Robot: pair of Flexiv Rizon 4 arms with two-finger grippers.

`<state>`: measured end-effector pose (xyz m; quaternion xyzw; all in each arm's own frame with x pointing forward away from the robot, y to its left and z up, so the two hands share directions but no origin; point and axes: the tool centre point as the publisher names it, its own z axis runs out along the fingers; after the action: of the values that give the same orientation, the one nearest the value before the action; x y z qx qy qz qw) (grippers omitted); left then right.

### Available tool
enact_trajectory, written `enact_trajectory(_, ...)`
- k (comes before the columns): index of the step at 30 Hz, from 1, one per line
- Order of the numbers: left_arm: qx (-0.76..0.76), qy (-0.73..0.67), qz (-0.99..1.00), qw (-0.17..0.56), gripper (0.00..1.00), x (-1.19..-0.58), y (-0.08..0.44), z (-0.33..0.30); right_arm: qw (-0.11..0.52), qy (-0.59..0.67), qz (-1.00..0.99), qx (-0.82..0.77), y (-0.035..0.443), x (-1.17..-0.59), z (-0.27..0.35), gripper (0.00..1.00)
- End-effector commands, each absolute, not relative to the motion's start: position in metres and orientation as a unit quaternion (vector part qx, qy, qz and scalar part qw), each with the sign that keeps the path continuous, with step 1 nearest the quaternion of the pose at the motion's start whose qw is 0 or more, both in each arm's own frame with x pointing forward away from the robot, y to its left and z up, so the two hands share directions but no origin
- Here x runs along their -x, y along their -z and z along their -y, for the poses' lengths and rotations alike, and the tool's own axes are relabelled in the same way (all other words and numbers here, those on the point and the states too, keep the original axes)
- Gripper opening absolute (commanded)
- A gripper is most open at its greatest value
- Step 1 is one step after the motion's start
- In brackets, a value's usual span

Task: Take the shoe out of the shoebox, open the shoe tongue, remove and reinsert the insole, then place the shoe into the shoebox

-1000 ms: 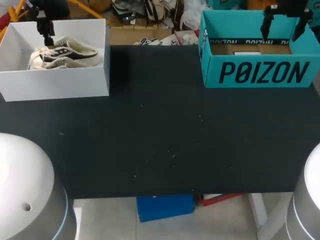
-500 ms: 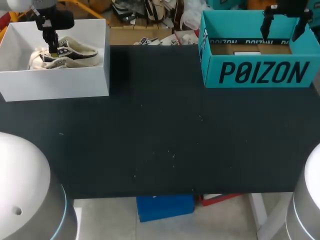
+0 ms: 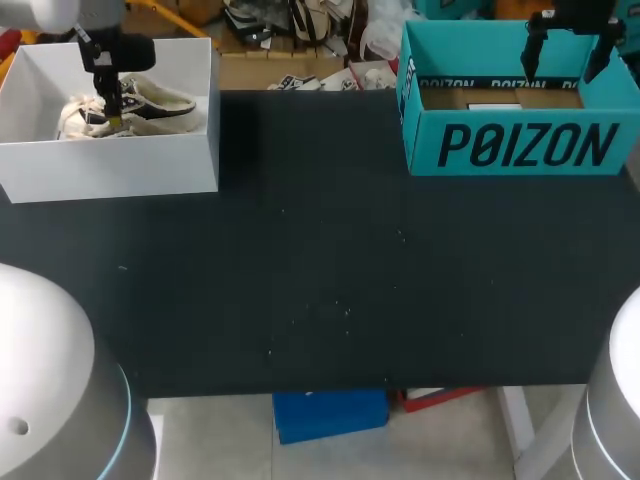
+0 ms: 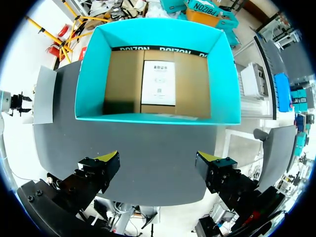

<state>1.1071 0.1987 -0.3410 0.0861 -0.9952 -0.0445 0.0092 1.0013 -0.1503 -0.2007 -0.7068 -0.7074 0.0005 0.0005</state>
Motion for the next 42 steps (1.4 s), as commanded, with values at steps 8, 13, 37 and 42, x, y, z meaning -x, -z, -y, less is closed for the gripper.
enact_trajectory(8,-0.091,0.052,0.994,0.029,0.50,-1.114,0.366,-0.201,0.001,-0.001,0.707,0.707,0.200,-1.001,0.150,1.00)
enact_trajectory(13,-0.093,0.059,0.993,0.041,0.49,-1.112,0.378,-0.202,0.001,-0.001,0.707,0.707,0.200,-1.001,0.150,1.00)
enact_trajectory(37,-0.092,0.061,0.992,0.065,0.00,-1.111,0.397,-0.206,0.001,-0.001,0.707,0.707,0.200,-1.001,0.150,1.00)
enact_trajectory(42,-0.101,0.051,0.993,0.045,0.00,-1.107,0.382,-0.207,0.001,-0.001,0.707,0.707,0.200,-1.001,0.150,1.00)
